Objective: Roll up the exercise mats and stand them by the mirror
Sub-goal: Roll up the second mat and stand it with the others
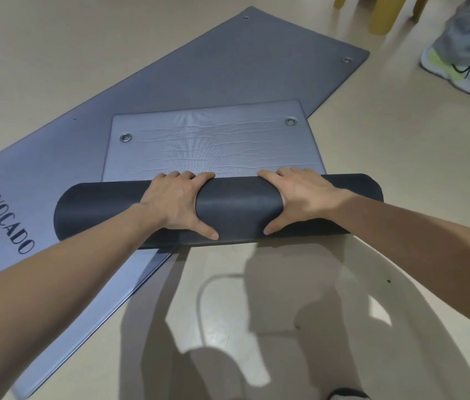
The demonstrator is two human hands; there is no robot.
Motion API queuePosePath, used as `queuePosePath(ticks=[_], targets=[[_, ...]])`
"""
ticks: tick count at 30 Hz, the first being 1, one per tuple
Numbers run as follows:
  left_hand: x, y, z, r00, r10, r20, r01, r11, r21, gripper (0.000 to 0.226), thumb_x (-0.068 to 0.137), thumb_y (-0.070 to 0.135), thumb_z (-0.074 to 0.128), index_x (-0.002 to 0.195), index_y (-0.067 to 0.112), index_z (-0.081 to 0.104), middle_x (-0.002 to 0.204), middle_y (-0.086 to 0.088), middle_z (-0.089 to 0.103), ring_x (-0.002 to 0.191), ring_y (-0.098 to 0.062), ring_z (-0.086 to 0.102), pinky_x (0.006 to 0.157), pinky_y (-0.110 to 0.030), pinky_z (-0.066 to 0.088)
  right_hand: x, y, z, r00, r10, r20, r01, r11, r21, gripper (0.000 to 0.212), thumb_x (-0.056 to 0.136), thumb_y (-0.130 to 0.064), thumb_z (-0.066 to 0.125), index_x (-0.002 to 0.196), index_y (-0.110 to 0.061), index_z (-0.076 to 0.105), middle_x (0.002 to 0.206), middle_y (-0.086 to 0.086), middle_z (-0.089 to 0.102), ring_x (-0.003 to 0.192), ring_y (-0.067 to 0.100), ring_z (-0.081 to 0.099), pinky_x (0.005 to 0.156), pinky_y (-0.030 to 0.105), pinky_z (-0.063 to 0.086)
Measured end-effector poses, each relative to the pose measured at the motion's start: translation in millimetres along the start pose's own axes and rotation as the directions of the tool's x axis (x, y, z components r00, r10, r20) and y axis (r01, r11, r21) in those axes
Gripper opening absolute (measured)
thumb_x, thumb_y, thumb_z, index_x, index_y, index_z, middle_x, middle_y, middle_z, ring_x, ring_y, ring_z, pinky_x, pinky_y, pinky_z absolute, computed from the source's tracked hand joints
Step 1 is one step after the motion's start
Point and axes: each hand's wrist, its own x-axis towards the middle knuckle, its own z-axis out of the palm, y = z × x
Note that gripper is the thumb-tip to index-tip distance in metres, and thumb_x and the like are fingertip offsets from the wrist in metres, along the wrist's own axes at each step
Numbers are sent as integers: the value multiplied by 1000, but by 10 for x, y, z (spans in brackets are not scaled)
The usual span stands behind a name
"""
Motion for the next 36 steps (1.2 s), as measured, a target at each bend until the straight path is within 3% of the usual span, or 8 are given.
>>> queuePosePath(ticks=[5, 11, 16, 19, 24, 28, 33, 36], targets=[[-82, 58, -110, 1000, 0, 27, 0, 1000, 3, 117, 35, 100, 64, 133, 37, 48, 106, 6, 68, 97, -24, 65, 76, -37, 46, -73, -42, -39, 999, -44, -6, 44, 998, 54, 106, 51, -88, 74, 137, -38, 39, 106, -4, 59, 98, 24, 58, 87, 43, 51], [-387, 136, -183, 884, 56, 463, 78, 961, -265, 87, 36, 84, 84, 109, 43, 61, 100, 21, 70, 97, -12, 66, 89, -35, 53, -291, -92, 87, 924, -172, 343, 19, 913, 408, 72, 52, -74, 87, 113, -45, 60, 105, -18, 70, 96, 7, 69, 87, 38, 59], [-786, 286, 87, 778, 172, 605, 171, 868, -466, 72, 46, 70, 91, 111, 50, 66, 104, 25, 73, 102, -5, 69, 97, -35, 56, -531, -188, 369, 820, -268, 506, -29, 863, 504, 63, 65, -59, 90, 119, -37, 64, 112, -16, 73, 98, 7, 73, 93, 40, 60], [-1008, 382, 168, 831, 129, 541, 161, 875, -456, 83, 50, 77, 85, 125, 55, 56, 112, 27, 69, 109, -7, 64, 100, -35, 51, -616, -224, 415, 802, -283, 526, -38, 854, 518, 61, 70, -53, 90, 122, -34, 63, 112, -14, 74, 96, 7, 74, 92, 38, 61], [-1364, 619, 266, 981, 103, 162, -59, 965, -254, 103, 69, 87, 45, 156, 34, 36, 155, 11, 50, 137, -19, 49, 108, -38, 39, -638, -231, 388, 821, -274, 501, -43, 845, 534, 58, 74, -53, 87, 123, -32, 64, 112, -12, 74, 94, 6, 74, 91, 36, 61], [-1688, 1026, 580, 993, -55, -102, 40, 989, -140, 95, 86, 80, 35, 159, 19, 37, 164, -7, 39, 149, -33, 37, 122, -50, 26, -638, -209, 410, 848, -255, 465, -25, 856, 516, 57, 73, -60, 85, 121, -37, 64, 111, -16, 73, 94, 4, 73, 92, 36, 60], [-1605, 976, 654, 991, -8, -137, 3, 999, -34, 93, 94, 80, 22, 160, 16, 35, 164, -13, 38, 149, -37, 37, 122, -54, 25, -670, -147, 403, 913, -136, 386, -50, 899, 435, 73, 72, -78, 73, 134, -41, 58, 125, -16, 66, 107, 7, 66, 103, 40, 53], [-1316, 839, 485, 1000, -6, -21, 5, 998, -63, 94, 90, 84, 15, 161, 25, 30, 165, -4, 37, 149, -28, 37, 123, -45, 24, -762, -141, 384, 990, -6, 139, -34, 958, 285, 79, 85, -81, 52, 150, -37, 45, 143, -9, 55, 126, 17, 55, 110, 42, 42]])
